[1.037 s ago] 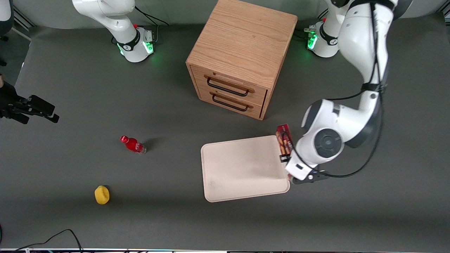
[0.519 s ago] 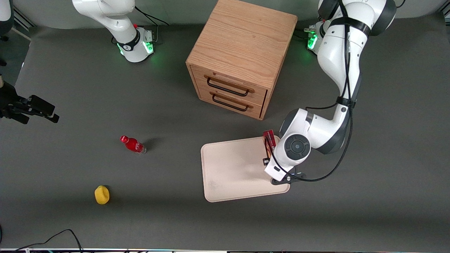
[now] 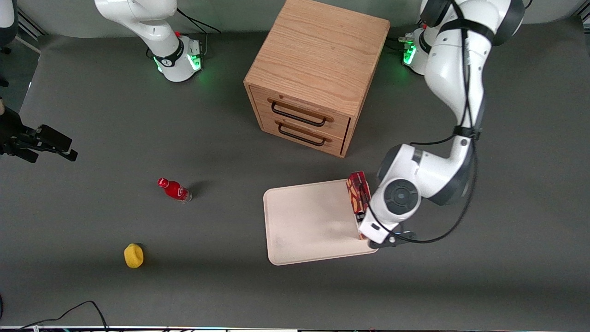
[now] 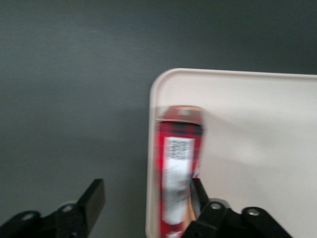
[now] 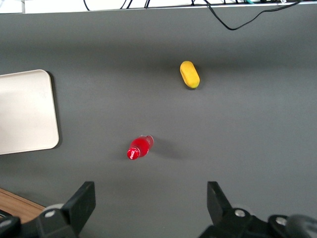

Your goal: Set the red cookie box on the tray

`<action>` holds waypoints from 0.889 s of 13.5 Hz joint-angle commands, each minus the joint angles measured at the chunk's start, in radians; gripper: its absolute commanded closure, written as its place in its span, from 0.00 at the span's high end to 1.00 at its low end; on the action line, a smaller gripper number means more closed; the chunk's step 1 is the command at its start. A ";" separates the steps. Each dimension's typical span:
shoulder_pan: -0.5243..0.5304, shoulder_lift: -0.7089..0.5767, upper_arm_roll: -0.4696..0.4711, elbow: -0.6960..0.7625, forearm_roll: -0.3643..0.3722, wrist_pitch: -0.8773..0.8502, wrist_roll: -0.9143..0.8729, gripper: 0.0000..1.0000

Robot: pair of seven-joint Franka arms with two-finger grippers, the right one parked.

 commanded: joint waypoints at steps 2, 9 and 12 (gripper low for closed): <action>0.127 -0.197 -0.005 -0.026 -0.054 -0.223 0.290 1.00; 0.408 -0.467 0.003 -0.225 -0.019 -0.198 0.679 1.00; 0.452 -0.671 0.001 -0.452 -0.025 -0.089 0.699 1.00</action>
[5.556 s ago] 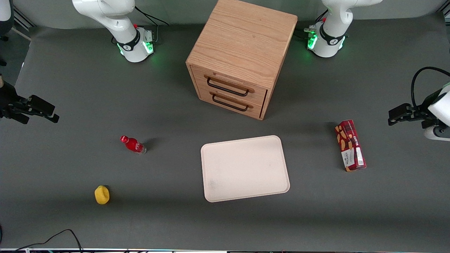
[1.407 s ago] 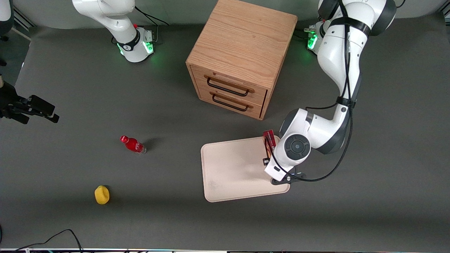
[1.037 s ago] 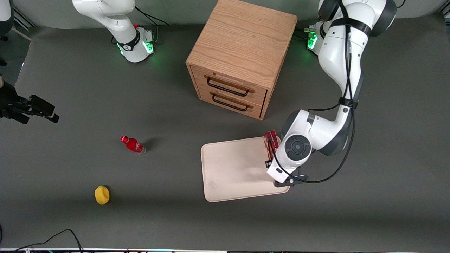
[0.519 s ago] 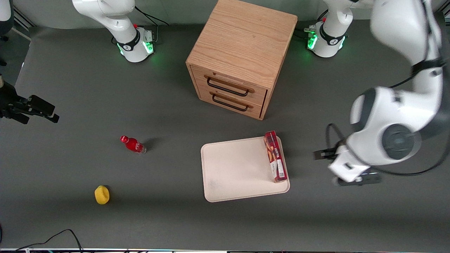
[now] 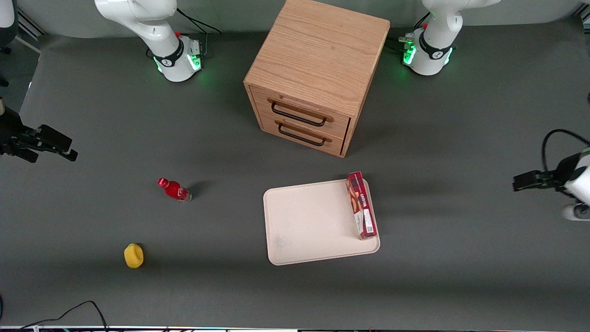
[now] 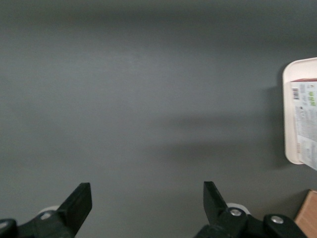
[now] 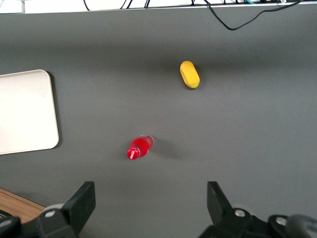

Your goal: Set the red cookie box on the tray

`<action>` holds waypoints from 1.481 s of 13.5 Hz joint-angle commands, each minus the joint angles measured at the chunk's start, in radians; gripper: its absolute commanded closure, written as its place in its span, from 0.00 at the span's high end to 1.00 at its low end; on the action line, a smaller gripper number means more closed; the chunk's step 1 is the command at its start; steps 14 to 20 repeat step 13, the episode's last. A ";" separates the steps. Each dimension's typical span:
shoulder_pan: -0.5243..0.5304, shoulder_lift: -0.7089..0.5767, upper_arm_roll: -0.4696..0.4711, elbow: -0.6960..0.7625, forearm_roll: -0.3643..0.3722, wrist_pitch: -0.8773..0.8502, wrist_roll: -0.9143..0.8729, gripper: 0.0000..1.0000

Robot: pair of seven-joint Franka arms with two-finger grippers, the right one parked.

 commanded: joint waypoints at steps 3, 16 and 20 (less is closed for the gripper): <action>-0.005 -0.294 -0.019 -0.257 -0.001 -0.008 0.005 1.00; -0.050 -0.199 -0.019 -0.202 -0.013 0.005 -0.010 1.00; -0.050 -0.199 -0.019 -0.202 -0.013 0.005 -0.010 1.00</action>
